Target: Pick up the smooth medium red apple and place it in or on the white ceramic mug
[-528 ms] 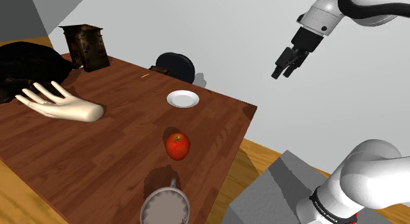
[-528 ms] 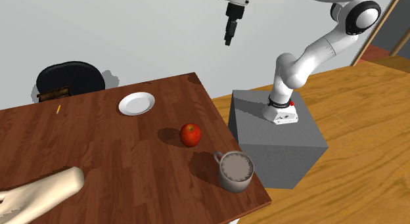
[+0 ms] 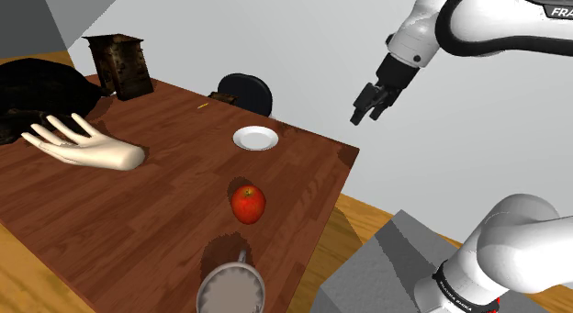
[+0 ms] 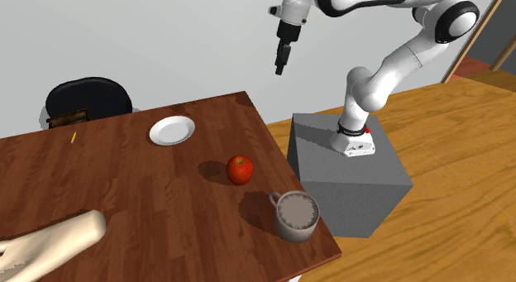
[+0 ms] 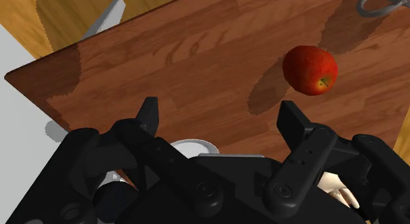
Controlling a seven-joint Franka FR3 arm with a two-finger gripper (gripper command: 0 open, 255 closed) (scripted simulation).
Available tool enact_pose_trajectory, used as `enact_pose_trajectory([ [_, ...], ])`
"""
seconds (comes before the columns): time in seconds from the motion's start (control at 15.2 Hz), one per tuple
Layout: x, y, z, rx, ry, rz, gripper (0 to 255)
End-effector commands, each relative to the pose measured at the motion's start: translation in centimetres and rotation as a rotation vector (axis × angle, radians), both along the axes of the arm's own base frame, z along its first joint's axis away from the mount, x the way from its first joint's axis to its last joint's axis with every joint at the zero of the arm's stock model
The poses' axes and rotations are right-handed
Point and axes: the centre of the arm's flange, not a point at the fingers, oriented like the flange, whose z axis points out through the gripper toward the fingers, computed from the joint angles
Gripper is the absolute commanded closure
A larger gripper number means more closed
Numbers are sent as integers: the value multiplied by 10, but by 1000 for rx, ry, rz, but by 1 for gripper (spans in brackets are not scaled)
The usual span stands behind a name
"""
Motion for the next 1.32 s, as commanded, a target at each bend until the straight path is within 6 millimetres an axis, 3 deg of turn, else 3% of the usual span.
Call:
enact_pose_trajectory([
  [0.0,7,23,-11,-10,-10,2,0],
  [1.25,85,241,-129,-111,-84,23,0],
])
